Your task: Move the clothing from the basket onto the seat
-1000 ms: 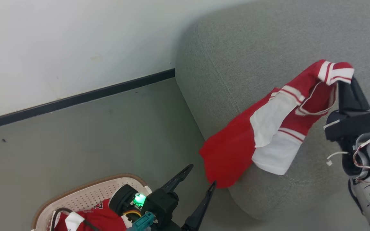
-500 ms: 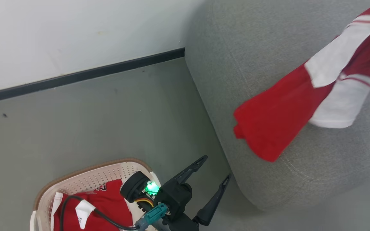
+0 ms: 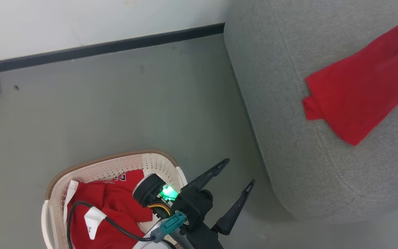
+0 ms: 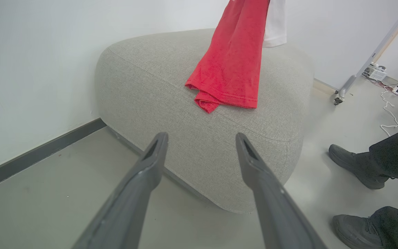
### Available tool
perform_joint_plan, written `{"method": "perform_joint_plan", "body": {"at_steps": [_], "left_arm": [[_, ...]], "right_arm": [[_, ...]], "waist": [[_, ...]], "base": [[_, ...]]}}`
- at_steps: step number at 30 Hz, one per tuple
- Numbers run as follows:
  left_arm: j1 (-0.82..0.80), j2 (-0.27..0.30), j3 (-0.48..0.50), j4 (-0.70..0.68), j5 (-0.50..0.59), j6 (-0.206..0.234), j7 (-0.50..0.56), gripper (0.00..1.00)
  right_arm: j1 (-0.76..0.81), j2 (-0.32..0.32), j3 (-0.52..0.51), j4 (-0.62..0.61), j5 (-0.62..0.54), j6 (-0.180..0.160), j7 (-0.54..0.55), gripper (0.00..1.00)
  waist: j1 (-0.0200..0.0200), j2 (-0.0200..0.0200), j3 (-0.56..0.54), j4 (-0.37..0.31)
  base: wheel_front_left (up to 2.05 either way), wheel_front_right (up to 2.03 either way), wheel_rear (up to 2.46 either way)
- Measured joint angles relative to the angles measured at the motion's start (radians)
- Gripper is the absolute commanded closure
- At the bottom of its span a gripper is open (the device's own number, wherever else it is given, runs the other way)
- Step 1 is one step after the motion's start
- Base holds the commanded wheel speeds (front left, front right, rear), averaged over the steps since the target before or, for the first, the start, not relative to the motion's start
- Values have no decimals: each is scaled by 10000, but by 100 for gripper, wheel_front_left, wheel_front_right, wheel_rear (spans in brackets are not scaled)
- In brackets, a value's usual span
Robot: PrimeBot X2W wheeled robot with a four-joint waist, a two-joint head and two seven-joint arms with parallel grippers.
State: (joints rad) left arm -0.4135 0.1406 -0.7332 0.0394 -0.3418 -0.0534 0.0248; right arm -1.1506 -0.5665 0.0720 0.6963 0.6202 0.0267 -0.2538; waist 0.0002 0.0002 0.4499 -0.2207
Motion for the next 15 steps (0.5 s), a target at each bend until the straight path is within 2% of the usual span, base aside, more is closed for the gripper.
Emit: {"method": "perform_joint_plan", "body": {"at_steps": [8, 15], "left_arm": [[-157, -27, -48, -21, 17, -6, -2, 0], [-431, 6, -6, -4, 282, -6, -2, 0]], "right_arm": [[-355, -481, -314, 683, -132, -4, -29, 100], [43, 77, -385, 1902, 21, 58, -29, 100]], "waist": [[0, -1, 599, 346], [-1, -1, 1151, 458]], "base": [[0, 0, 0], [0, 0, 0]]}}
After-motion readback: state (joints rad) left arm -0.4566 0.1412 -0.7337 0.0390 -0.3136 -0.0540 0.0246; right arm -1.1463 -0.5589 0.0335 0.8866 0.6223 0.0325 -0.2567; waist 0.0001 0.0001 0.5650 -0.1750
